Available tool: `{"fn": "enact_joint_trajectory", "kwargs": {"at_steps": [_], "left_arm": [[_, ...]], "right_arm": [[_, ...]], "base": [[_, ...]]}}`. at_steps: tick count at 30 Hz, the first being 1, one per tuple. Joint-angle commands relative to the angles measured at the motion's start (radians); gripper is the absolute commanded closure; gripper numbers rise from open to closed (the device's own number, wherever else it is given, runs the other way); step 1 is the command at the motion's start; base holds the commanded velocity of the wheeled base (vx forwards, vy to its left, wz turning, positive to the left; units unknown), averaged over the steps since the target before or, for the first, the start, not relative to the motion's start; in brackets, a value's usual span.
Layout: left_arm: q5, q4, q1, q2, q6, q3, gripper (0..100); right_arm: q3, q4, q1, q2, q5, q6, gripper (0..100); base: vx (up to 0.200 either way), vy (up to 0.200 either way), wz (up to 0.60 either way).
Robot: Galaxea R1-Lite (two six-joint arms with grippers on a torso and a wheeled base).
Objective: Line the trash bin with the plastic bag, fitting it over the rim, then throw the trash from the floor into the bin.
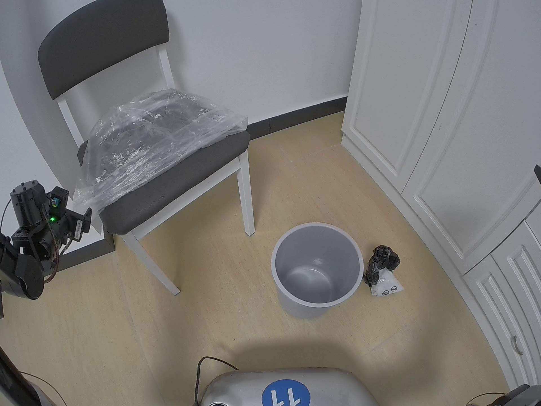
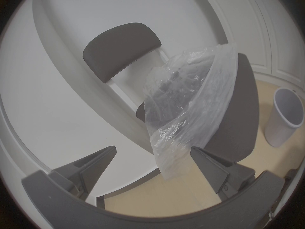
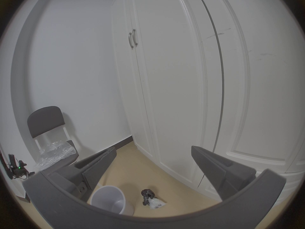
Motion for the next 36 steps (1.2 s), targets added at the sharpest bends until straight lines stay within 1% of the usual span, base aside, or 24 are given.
{"fn": "enact_joint_trajectory", "kwargs": {"at_steps": [1, 6, 10, 15, 16, 21, 28, 30, 36], "left_arm": [[-0.056, 0.016, 0.036, -0.081, -0.019, 0.035, 0], [-0.125, 0.058, 0.092, -0.112, -0.019, 0.088, 0], [-0.131, 0.058, 0.112, -0.084, -0.019, 0.101, 0], [-0.13, 0.049, 0.113, -0.054, -0.021, 0.101, 0], [-0.124, 0.041, 0.112, 0.011, -0.021, 0.081, 0], [-0.122, 0.035, 0.105, 0.05, -0.023, 0.052, 0], [-0.119, -0.034, 0.104, 0.126, -0.033, -0.016, 0], [-0.11, -0.069, 0.098, 0.149, -0.067, -0.042, 0], [-0.105, -0.102, 0.07, 0.149, -0.112, -0.1, 0]], "right_arm": [[0.007, -0.002, 0.0, 0.0, 0.0, -0.001, 0], [0.014, -0.002, 0.0, -0.001, 0.002, -0.015, 0], [0.024, -0.005, 0.002, -0.003, 0.002, -0.027, 0], [0.024, -0.005, 0.005, 0.0, 0.003, -0.027, 0], [0.027, -0.005, 0.005, 0.005, 0.011, -0.026, 0], [0.027, -0.005, 0.005, 0.006, 0.011, -0.026, 0], [0.026, -0.008, 0.005, 0.006, 0.012, -0.026, 0], [0.024, -0.006, 0.005, -0.003, 0.012, -0.024, 0], [0.024, -0.008, 0.002, 0.003, 0.012, -0.023, 0]], "base": [[0.0, 0.0, 0.0], [0.0, 0.0, 0.0], [0.0, 0.0, 0.0], [0.0, 0.0, 0.0], [0.0, 0.0, 0.0], [0.0, 0.0, 0.0], [0.0, 0.0, 0.0], [0.0, 0.0, 0.0], [0.0, 0.0, 0.0]]}}
